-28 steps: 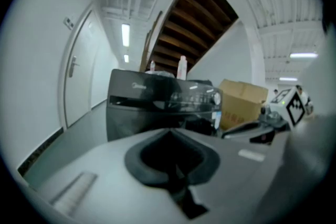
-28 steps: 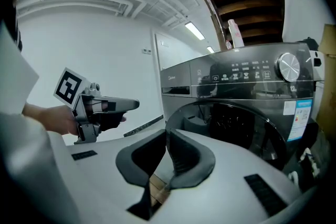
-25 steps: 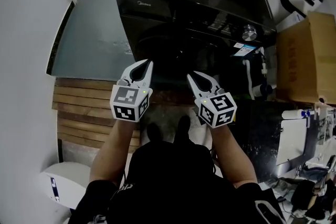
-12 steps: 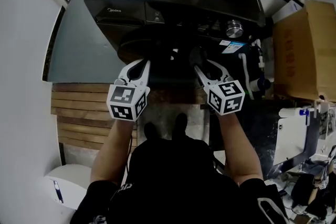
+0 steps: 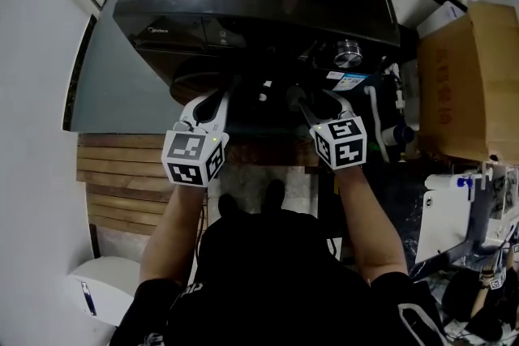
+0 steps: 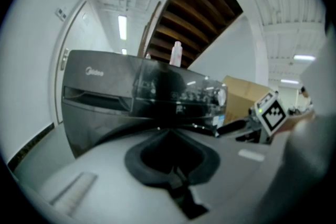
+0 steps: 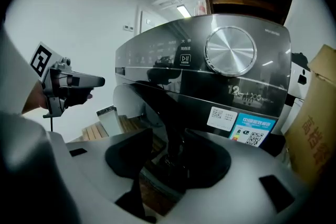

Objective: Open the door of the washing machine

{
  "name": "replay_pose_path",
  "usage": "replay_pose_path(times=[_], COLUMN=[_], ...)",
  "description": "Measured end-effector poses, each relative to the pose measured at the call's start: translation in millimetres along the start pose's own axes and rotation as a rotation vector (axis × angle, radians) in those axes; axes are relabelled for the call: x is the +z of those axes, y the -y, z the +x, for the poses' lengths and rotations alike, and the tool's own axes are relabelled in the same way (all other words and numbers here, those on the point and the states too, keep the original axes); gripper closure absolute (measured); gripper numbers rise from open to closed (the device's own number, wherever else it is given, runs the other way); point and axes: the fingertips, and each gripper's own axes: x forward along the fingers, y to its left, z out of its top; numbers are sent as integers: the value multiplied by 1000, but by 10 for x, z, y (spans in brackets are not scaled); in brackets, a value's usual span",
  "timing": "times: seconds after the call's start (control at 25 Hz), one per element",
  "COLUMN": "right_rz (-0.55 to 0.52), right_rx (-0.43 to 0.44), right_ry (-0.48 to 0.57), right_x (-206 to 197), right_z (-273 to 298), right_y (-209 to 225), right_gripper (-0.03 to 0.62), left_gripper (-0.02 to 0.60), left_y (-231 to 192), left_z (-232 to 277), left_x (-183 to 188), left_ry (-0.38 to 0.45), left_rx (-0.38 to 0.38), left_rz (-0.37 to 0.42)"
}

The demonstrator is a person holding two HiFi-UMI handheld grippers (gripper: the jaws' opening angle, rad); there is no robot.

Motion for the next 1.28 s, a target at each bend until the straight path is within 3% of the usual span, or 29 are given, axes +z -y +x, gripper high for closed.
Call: replay_pose_path(times=[0.28, 0.44, 0.56, 0.88, 1.28], right_rz=[-23, -136, -219, -266, -347], right_rx=[9, 27, 61, 200, 140], right_ry=[-68, -138, -200, -285, -282], right_x=[-116, -186, -226, -253, -271], right_z=[199, 294, 312, 367, 382], right_y=[128, 145, 142, 112, 98], right_gripper=[401, 422, 433, 441, 439], left_gripper=[574, 574, 572, 572, 574], left_y=[8, 2, 12, 7, -31], left_z=[75, 109, 131, 127, -23], left_x=[37, 48, 55, 78, 20], left_ry=[-2, -1, -3, -11, -13], left_rx=[11, 13, 10, 8, 7], left_rz=[4, 3, 3, 41, 27])
